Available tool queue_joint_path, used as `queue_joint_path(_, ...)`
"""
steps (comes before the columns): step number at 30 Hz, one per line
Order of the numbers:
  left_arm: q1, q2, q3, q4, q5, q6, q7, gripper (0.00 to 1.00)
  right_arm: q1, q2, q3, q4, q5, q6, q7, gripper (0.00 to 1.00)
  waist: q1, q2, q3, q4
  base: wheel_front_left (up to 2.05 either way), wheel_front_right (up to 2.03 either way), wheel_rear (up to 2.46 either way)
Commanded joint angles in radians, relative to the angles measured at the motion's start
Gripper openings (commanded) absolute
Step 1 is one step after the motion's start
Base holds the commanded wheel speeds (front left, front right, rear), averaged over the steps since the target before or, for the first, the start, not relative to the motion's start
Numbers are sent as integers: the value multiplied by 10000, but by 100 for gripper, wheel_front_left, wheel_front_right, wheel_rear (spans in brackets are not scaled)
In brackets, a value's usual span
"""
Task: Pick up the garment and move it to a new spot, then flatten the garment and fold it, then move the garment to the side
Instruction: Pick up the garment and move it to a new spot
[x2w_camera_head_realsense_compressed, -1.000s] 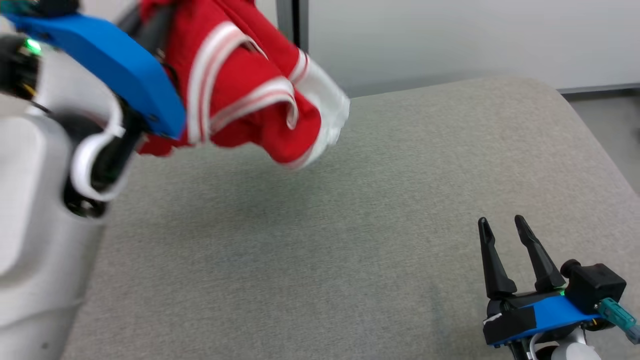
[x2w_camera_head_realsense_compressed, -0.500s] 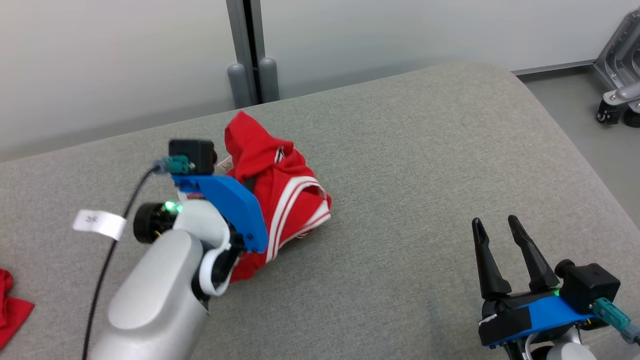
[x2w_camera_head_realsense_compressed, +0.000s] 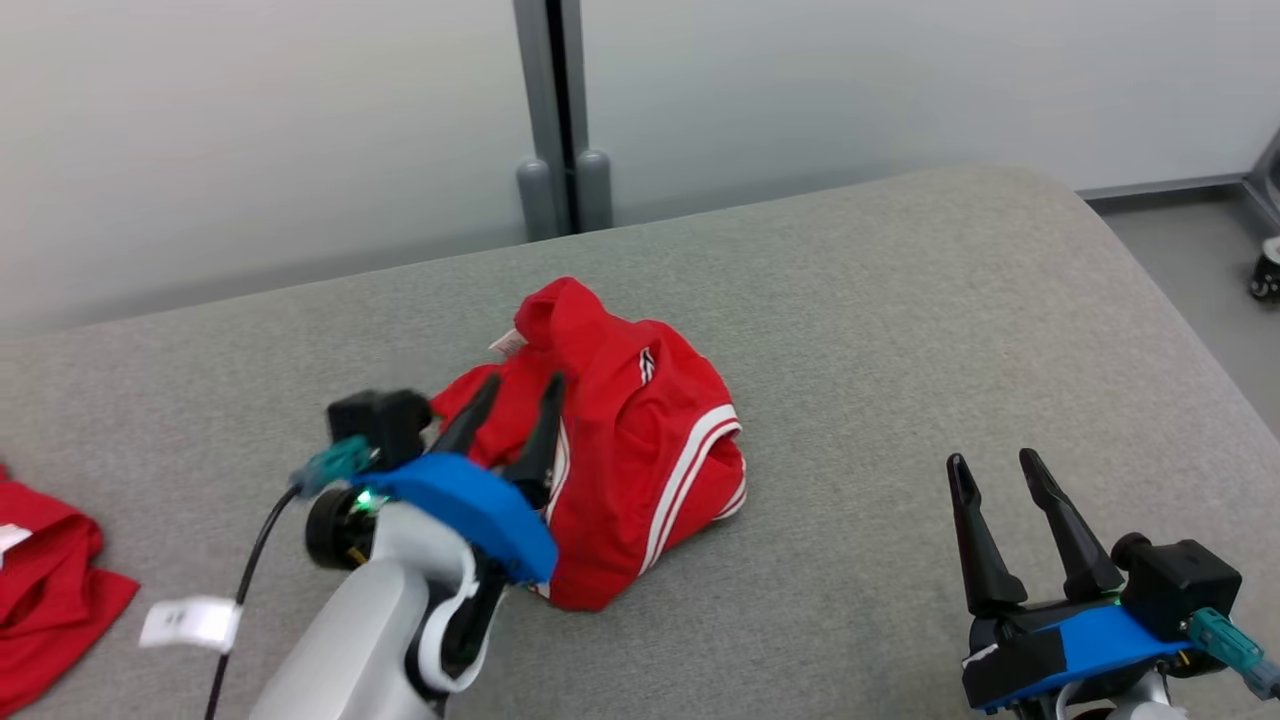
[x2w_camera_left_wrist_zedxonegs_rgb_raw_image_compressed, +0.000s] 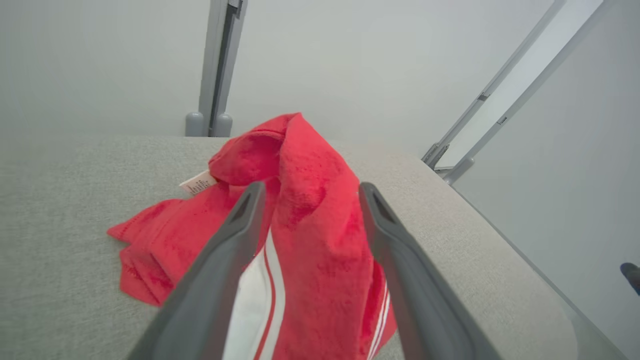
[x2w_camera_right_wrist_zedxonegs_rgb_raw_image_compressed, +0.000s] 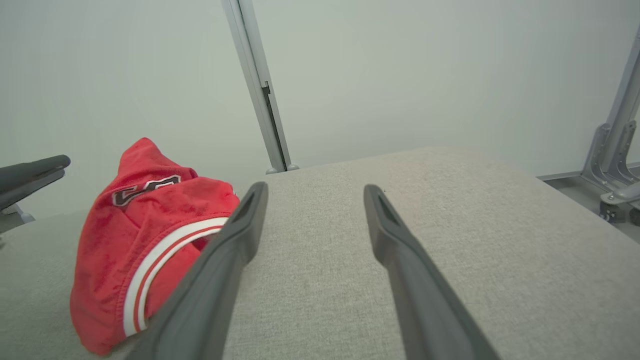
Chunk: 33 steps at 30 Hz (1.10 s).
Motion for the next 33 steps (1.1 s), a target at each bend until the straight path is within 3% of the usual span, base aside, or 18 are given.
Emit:
queue_joint_path(1,465,245,263,-307,104,-19,-721,100,137,-35,-36,-90,-25,5,59,100,0,0,-137,295,0,0,0)
queue_joint_path(7,1600,567,913,-910,159,113,-2424,100,255,-35,-148,-196,-86,5,169,100,0,0,-240,744,0,0,0)
queue_joint_path(11,2305,775,1365,-1308,563,202,-3002,100,293,-34,-162,-257,-114,5,253,100,0,0,-308,1044,0,0,0)
queue_joint_path(22,3965,726,3063,-2679,3182,441,-3100,100,382,-35,-177,-258,-84,5,344,100,0,0,-384,1604,0,0,0)
queue_joint_path(33,4931,972,3469,-2390,3885,341,-3103,100,520,-35,-320,-39,-131,5,531,100,0,0,-508,1797,0,0,0)
